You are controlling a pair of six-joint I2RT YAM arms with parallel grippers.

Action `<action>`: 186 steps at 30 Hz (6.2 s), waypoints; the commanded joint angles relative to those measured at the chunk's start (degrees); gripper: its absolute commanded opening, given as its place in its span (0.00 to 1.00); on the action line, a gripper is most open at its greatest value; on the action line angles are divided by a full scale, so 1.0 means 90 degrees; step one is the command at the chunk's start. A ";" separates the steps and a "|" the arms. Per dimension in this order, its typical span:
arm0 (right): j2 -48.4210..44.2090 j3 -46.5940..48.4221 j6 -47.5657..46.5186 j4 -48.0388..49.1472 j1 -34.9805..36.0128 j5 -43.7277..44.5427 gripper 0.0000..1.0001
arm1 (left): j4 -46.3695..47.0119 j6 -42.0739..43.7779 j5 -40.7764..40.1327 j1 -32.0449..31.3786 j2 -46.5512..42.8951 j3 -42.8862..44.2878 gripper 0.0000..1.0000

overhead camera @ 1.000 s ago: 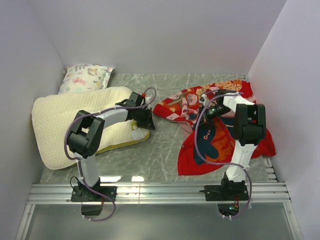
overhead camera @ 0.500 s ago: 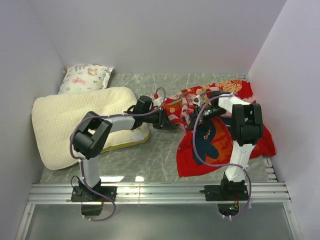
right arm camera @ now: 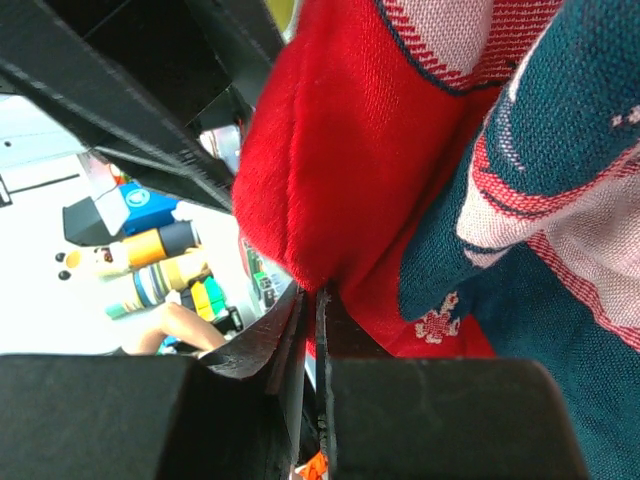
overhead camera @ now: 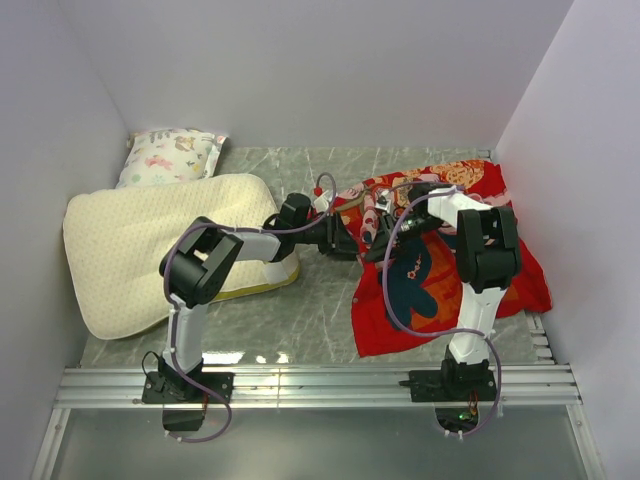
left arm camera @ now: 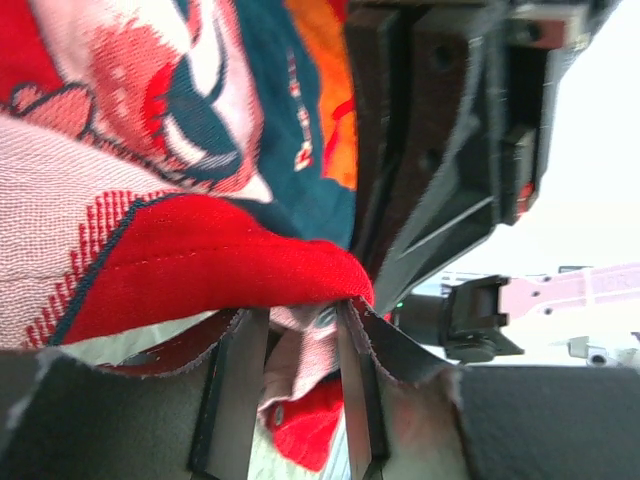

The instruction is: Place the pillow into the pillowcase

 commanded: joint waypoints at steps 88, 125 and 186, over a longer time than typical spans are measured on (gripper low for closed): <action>-0.2155 0.0223 0.0675 0.0069 0.0166 0.2099 0.00 | -0.8323 0.7742 -0.0656 0.1771 -0.3455 0.1657 0.99; -0.2027 -0.0129 0.0782 0.0431 0.0205 0.2139 0.00 | -1.0079 1.3325 -0.1664 0.3833 -0.3198 0.1626 0.00; -0.2166 0.1071 -0.0154 0.0002 0.0820 0.1191 0.00 | -0.5190 0.7425 -0.3213 -0.0298 -0.1407 0.0935 0.00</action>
